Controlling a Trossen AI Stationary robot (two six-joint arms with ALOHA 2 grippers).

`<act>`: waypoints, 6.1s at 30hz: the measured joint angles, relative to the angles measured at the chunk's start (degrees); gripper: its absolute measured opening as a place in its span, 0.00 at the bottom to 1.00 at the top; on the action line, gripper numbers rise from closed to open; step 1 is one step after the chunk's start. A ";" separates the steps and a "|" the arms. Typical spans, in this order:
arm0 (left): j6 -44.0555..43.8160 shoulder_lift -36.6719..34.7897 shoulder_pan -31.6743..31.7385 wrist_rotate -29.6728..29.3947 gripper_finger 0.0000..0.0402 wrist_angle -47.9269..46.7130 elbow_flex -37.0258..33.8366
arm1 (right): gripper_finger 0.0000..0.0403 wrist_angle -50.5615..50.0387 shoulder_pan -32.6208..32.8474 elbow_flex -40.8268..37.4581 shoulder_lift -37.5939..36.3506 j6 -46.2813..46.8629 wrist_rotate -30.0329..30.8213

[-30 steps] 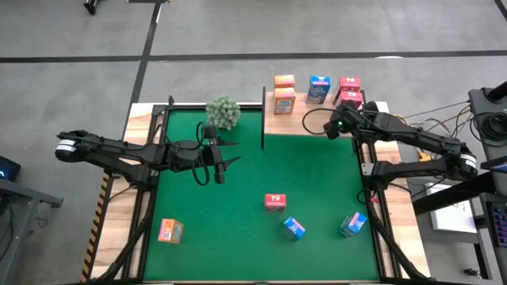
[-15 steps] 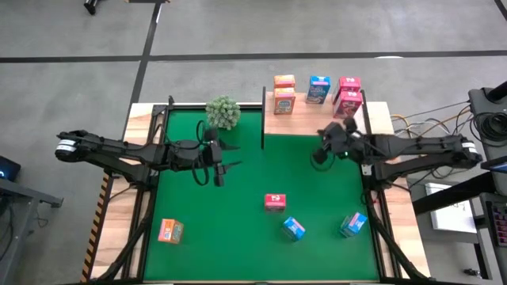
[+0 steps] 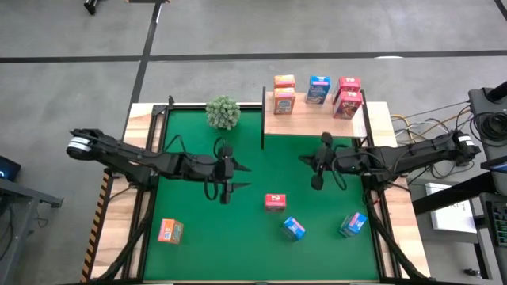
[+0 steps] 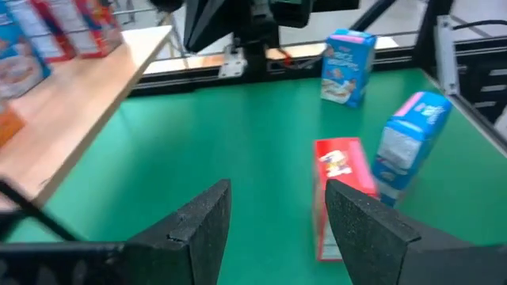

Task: Stack cereal on shelf
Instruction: Put the red cereal box on the shelf

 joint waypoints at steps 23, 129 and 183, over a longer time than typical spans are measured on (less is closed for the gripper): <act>-2.21 6.70 -7.95 -0.31 0.47 -1.85 3.03 | 0.02 -5.10 10.62 11.80 13.12 10.66 -13.76; -0.90 6.63 -8.11 -0.50 0.47 0.57 3.05 | 0.35 -57.81 2.38 44.02 16.80 9.62 -10.76; 2.03 6.63 -6.49 -0.66 0.47 3.17 3.45 | 0.45 -69.20 -42.34 44.00 9.77 -19.43 -13.81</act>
